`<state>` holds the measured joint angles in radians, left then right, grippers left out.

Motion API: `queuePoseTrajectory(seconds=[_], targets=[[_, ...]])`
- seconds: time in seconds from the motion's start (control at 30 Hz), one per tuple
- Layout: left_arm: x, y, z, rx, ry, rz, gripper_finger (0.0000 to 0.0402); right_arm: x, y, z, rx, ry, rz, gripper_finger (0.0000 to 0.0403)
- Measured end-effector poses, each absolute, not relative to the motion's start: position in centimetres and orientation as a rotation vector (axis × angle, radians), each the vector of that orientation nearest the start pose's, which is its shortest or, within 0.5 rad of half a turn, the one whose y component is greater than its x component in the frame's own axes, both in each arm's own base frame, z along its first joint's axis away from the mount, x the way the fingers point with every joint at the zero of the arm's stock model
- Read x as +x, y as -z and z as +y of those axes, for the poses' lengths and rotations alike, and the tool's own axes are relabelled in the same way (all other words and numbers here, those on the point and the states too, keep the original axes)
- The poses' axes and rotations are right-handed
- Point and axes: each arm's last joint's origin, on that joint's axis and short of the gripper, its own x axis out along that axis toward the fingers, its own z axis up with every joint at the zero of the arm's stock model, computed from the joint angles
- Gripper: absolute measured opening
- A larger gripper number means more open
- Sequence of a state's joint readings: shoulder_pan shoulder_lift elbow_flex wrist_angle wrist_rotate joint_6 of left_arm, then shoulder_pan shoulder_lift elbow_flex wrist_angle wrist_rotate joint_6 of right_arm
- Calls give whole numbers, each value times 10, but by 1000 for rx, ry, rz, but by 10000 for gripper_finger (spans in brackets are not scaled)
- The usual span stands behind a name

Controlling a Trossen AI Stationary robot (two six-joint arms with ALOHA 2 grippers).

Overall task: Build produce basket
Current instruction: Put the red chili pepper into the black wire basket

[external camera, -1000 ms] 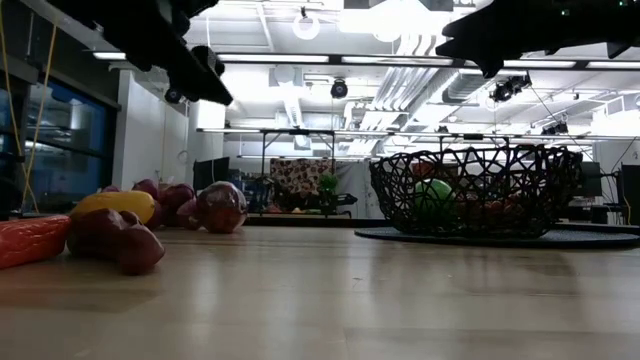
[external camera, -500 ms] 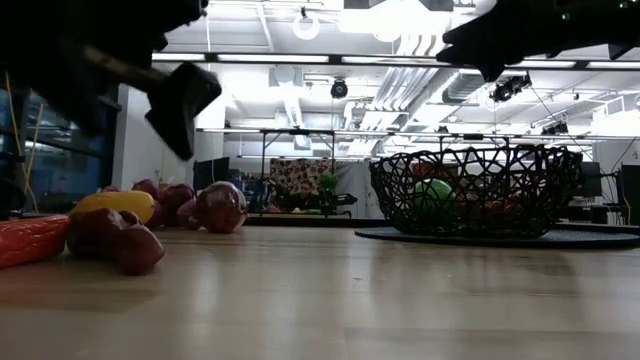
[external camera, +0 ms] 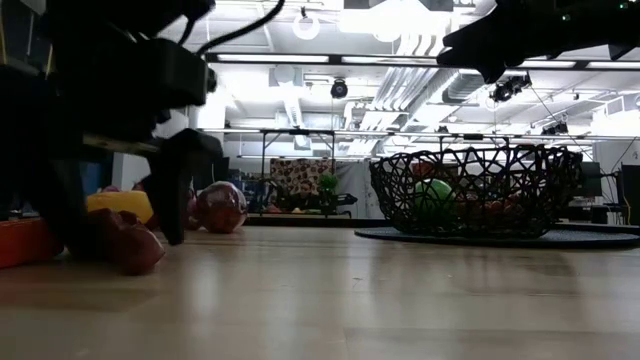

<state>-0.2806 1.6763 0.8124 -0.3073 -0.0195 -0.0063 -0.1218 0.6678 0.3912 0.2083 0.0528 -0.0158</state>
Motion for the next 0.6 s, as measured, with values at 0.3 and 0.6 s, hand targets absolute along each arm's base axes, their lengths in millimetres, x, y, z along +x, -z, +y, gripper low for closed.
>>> queuePoseTrajectory(seconds=[0.3, 0.6], targets=[[280, -127, -79, 205, 197, 1155, 327, 160, -251, -21, -13, 174, 76, 234], [280, -127, -78, 205, 199, 1157, 230, 160, -249, -21, -12, 173, 96, 234]])
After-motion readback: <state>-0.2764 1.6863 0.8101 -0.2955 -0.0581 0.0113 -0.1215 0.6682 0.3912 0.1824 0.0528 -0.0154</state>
